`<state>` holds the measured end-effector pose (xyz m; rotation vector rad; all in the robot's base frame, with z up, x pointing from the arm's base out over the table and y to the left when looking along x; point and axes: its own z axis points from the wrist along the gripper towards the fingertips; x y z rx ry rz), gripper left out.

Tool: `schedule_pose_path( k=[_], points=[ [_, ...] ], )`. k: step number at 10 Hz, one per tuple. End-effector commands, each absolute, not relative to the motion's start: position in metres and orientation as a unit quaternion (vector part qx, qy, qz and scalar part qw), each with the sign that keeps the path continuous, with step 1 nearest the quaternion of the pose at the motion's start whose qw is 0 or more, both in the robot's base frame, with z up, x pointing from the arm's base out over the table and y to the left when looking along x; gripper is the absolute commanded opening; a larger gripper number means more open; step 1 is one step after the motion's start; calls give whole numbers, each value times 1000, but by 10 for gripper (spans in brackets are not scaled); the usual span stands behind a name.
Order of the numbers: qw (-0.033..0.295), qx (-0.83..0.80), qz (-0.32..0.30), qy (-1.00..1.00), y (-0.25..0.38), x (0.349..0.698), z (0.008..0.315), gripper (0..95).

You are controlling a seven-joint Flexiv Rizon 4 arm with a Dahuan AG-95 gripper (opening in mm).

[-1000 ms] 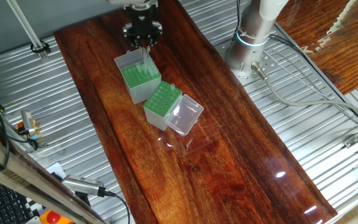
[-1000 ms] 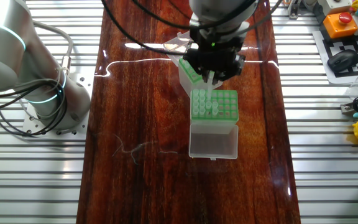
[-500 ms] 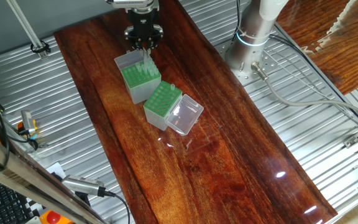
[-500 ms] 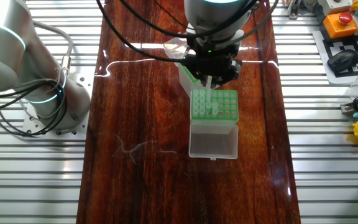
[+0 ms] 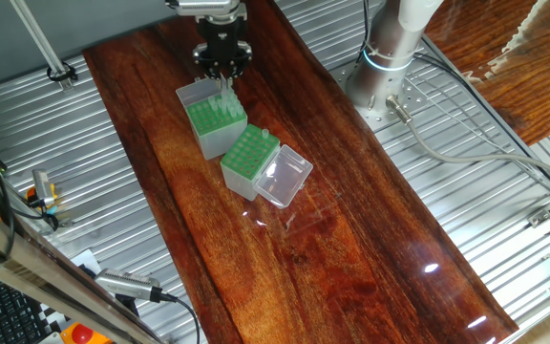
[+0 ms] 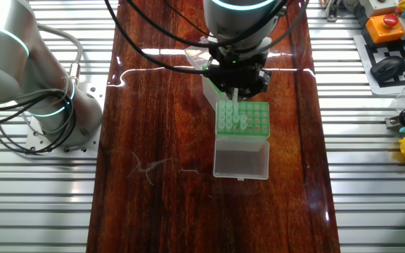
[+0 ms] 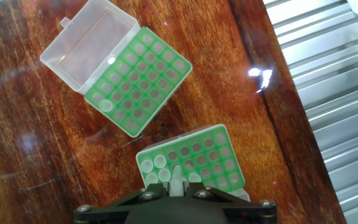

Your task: Transfer all large pipette tips from one holder to another

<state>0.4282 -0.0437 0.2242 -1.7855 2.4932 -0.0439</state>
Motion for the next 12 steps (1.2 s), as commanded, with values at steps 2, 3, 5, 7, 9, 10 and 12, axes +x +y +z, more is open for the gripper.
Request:
schedule_pose_path(
  k=[2,3,5,7,9,10,12],
  points=[
    [38,-581,-14,813,-43,428,222,190],
    [38,-582,-14,812,-43,428,222,190],
    [38,-581,-14,813,-43,428,222,190],
    [38,-581,-14,813,-43,428,222,190],
    [38,-581,-14,813,-43,428,222,190],
    [38,-581,-14,813,-43,428,222,190],
    [38,-581,-14,813,-43,428,222,190]
  ],
)
